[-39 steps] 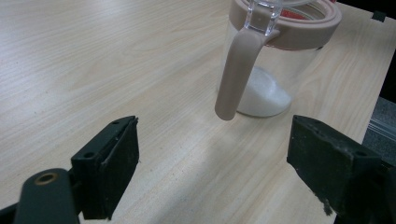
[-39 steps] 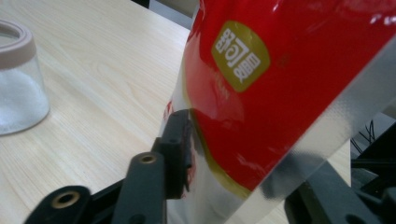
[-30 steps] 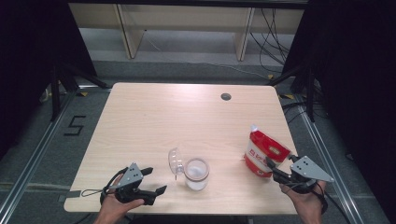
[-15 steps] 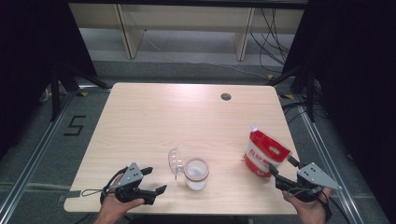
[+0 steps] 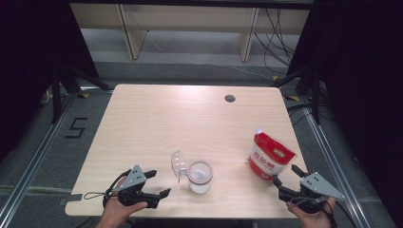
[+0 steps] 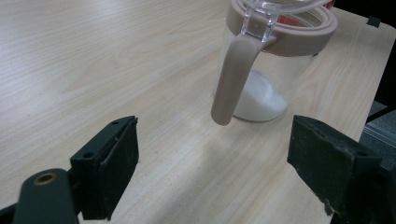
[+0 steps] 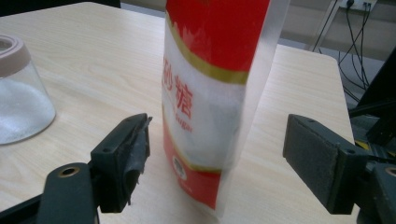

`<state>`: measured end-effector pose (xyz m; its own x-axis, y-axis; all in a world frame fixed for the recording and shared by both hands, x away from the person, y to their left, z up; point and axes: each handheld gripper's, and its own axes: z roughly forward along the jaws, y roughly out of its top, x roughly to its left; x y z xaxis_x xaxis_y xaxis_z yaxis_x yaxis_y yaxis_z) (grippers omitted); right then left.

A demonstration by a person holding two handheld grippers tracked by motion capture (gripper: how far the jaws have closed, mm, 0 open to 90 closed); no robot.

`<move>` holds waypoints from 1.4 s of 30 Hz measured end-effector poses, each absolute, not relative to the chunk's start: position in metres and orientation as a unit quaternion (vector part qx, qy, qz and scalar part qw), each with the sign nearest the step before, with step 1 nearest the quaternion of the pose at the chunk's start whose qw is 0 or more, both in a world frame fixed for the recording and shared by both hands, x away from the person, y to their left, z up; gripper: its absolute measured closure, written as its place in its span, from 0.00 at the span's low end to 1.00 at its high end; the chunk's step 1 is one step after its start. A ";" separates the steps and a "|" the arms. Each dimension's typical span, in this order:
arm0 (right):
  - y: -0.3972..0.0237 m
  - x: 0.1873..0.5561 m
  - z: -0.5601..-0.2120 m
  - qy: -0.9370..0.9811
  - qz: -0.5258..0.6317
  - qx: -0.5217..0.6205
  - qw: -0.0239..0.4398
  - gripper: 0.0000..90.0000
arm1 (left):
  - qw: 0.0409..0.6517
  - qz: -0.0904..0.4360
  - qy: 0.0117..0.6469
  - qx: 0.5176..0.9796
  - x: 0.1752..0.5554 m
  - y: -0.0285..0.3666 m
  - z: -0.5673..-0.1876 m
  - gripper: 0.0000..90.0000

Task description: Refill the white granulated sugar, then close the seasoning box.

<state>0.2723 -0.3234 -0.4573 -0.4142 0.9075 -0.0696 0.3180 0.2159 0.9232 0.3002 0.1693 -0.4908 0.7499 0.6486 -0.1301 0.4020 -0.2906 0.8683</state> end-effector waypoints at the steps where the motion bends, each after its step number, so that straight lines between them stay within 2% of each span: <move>1: -0.323 0.271 -0.458 0.707 0.453 0.438 0.322 0.27 | 0.497 0.122 0.329 0.793 0.301 0.169 -0.491 0.18; 16: -0.323 0.254 -0.461 0.702 0.450 0.452 0.318 0.18 | 0.493 0.122 0.327 0.797 0.301 0.168 -0.491 0.18; 26: -0.315 0.249 -0.466 0.721 0.443 0.438 0.304 0.18 | 0.493 0.123 0.326 0.797 0.300 0.168 -0.491 0.18; 28: -0.311 0.246 -0.467 0.721 0.442 0.450 0.287 0.18 | 0.493 0.123 0.327 0.797 0.300 0.168 -0.491 0.18; 32: -0.311 0.247 -0.469 0.731 0.437 0.433 0.296 0.18 | 0.493 0.124 0.325 0.798 0.300 0.168 -0.491 0.18; 35: -0.307 0.243 -0.470 0.726 0.437 0.452 0.278 0.18 | 0.491 0.128 0.317 0.801 0.301 0.168 -0.490 0.18; 41: -0.309 0.245 -0.474 0.738 0.430 0.436 0.285 0.18 | 0.494 0.123 0.330 0.795 0.301 0.169 -0.490 0.18; 42: -0.308 0.245 -0.475 0.739 0.431 0.440 0.274 0.19 | 0.494 0.123 0.330 0.795 0.301 0.169 -0.490 0.18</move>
<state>0.2446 -0.3079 -0.4748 -0.4629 0.8860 -0.0263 0.4137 0.2421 0.8777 0.3008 0.1694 -0.4899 0.7518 0.6464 -0.1300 0.4029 -0.2943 0.8666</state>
